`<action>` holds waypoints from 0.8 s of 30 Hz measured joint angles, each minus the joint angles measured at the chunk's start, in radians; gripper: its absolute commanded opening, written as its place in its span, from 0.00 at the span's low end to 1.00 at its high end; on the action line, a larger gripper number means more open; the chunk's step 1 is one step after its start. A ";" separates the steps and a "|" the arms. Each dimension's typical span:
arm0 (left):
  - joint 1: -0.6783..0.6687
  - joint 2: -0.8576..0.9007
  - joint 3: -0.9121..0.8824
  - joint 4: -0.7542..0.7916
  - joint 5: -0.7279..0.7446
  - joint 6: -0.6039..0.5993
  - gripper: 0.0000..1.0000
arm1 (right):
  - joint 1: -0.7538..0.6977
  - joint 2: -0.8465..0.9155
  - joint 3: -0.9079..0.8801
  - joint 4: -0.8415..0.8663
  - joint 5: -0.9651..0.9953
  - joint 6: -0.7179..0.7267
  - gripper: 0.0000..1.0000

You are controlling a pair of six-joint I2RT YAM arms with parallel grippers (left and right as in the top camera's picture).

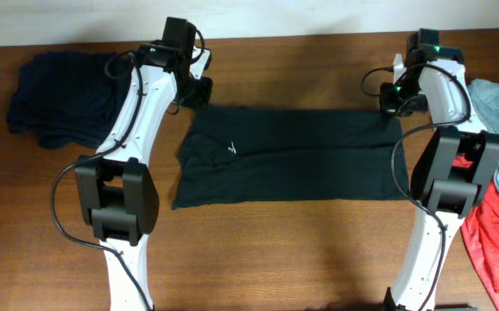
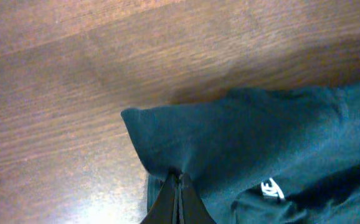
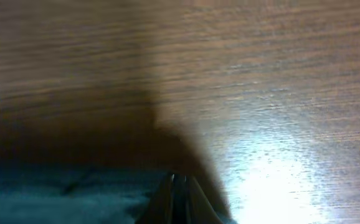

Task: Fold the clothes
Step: 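Fold the shirt's top half down toward the hem with both grippers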

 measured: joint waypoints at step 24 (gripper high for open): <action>0.004 0.000 0.000 -0.317 -0.013 -0.017 0.01 | -0.001 0.000 0.086 -0.351 -0.068 -0.068 0.04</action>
